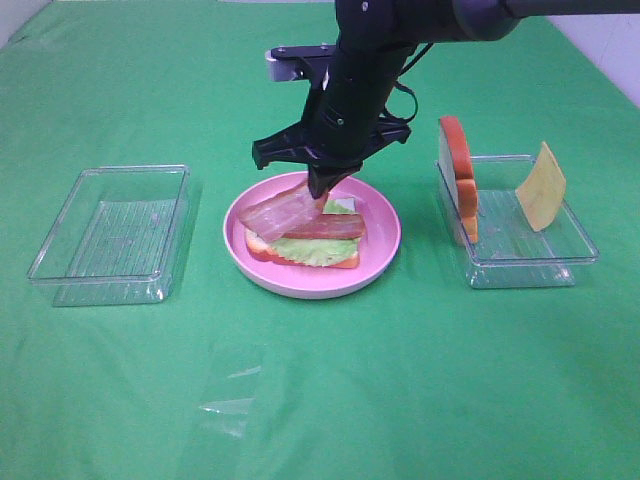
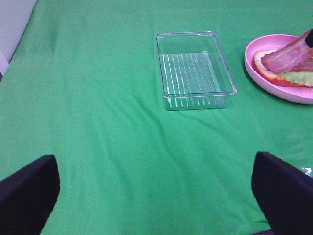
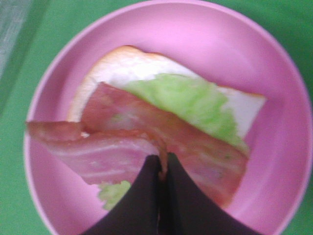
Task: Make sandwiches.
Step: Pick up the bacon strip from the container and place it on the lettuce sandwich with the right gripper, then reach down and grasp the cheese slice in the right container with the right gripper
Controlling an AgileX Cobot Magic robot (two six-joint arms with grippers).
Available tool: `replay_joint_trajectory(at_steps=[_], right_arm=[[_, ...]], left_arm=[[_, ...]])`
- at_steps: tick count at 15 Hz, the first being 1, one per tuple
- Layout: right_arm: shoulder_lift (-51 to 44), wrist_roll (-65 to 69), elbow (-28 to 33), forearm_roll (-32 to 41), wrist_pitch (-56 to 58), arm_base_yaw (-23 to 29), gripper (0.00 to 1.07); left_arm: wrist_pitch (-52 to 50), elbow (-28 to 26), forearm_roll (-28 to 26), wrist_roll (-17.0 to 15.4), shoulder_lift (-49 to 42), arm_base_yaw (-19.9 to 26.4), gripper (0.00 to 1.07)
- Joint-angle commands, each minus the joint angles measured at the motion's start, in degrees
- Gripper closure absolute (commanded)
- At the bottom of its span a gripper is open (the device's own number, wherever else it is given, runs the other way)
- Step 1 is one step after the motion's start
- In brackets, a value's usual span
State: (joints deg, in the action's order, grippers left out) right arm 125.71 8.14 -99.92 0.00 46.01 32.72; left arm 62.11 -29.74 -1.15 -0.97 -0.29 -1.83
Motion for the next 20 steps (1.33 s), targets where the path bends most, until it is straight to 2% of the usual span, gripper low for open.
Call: replay_joint_trajectory(at_steps=[1, 9, 10, 11, 12, 13, 16, 19, 20], right_arm=[[0.2, 3.5, -0.2, -6.3, 1.8, -0.1, 1.07], [0.3, 4.2, -0.2, -5.8, 2.9, -0.1, 1.07], [0.3, 4.4, -0.2, -5.8, 3.2, -0.1, 0.98], [0.2, 4.0, -0.2, -5.8, 3.3, -0.1, 0.60], [0.2, 3.2, -0.2, -6.0, 3.6, 0.0, 0.32], [0.2, 2.1, -0.2, -6.0, 4.1, 0.0, 0.13], [-0.8, 1.5, -0.2, -5.7, 5.8, 0.0, 0.11], [-5.2, 0.2, -0.6, -4.4, 6.3, 0.1, 0.11], [-8.3, -1.5, -2.5, -3.4, 8.3, 0.1, 0.11]], left_arm=[[-0.6, 0.1, 0.2, -0.2, -0.9, 0.1, 0.04], [-0.6, 0.1, 0.2, -0.2, -0.9, 0.1, 0.04], [-0.6, 0.1, 0.2, -0.2, -0.9, 0.1, 0.04], [-0.6, 0.1, 0.2, -0.2, -0.9, 0.1, 0.04], [-0.6, 0.1, 0.2, -0.2, -0.9, 0.1, 0.04], [-0.6, 0.1, 0.2, -0.2, -0.9, 0.1, 0.04], [-0.6, 0.1, 0.2, -0.2, -0.9, 0.1, 0.04], [-0.6, 0.1, 0.2, -0.2, -0.9, 0.1, 0.04], [-0.6, 0.1, 0.2, -0.2, -0.9, 0.1, 0.04]])
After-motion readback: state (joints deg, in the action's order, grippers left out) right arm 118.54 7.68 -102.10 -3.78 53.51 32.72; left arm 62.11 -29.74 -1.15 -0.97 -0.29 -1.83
